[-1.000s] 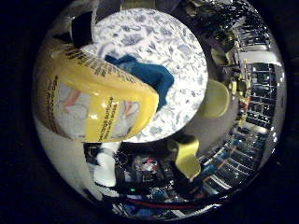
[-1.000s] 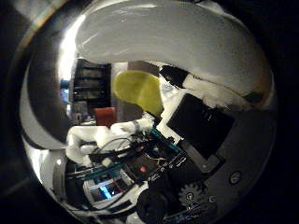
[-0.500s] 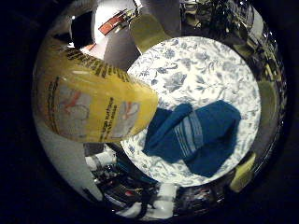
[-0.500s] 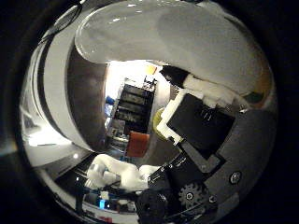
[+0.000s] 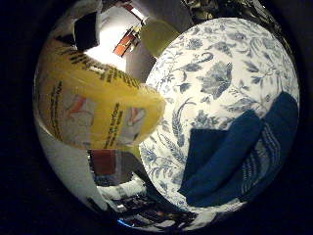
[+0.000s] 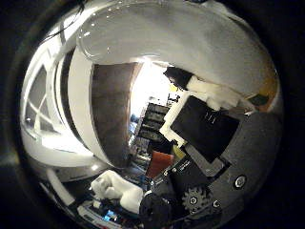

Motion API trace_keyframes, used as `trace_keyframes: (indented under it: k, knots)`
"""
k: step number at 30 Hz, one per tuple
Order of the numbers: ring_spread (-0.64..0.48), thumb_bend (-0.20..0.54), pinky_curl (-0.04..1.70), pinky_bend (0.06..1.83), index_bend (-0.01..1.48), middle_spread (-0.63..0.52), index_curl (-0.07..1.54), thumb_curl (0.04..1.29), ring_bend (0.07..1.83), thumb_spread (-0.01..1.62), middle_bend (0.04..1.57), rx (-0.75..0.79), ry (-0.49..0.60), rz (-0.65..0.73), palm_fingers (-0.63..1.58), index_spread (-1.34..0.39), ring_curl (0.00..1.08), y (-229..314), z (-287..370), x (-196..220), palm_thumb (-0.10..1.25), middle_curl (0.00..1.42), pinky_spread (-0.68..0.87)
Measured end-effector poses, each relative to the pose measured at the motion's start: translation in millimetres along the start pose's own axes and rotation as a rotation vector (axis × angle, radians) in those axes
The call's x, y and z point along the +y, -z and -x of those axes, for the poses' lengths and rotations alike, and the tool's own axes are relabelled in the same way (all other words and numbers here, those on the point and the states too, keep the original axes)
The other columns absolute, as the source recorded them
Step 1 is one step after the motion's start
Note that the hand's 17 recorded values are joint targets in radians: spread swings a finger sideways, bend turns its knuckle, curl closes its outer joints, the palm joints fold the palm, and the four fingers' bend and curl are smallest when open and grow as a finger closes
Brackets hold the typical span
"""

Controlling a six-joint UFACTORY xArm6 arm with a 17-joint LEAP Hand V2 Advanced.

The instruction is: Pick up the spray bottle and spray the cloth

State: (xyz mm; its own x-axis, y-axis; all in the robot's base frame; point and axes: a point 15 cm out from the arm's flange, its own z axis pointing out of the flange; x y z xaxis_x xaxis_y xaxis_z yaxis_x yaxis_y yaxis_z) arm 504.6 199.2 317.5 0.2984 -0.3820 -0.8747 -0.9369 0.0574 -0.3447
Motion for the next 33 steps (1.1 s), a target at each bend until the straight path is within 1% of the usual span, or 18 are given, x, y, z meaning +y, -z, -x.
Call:
trace_keyframes:
  k: [12,24,26,28,33]
  knots:
    - [-0.15,-0.015,1.3,1.0,1.14,-0.07,0.7,0.86,1.46,0.79,1.34,-0.032,-0.011,0.059,1.21,-0.18,0.57,-40.0,-20.3,19.6,1.1,0.57,-0.24]
    - [-0.15,-0.016,1.3,0.99,1.13,-0.06,0.71,0.87,1.46,0.79,1.34,-0.027,-0.036,0.108,1.21,-0.18,0.58,-53.8,-51.3,35.0,1.08,0.57,-0.24]
    - [-0.15,-0.024,1.3,0.99,1.13,-0.06,0.71,0.86,1.46,0.79,1.35,-0.028,-0.036,0.112,1.21,-0.18,0.57,-55.0,-52.3,37.3,1.06,0.57,-0.24]
    - [-0.15,-0.035,1.27,0.99,1.09,-0.06,0.7,0.84,1.45,0.79,1.35,-0.028,-0.033,0.113,1.19,-0.18,0.57,-54.9,-52.4,38.2,1.0,0.57,-0.24]
    - [-0.15,-0.036,1.17,1.0,0.88,-0.06,0.69,0.78,1.4,0.74,1.31,-0.025,-0.012,0.121,1.11,-0.21,0.55,-55.1,-54.0,41.0,0.92,0.56,-0.27]
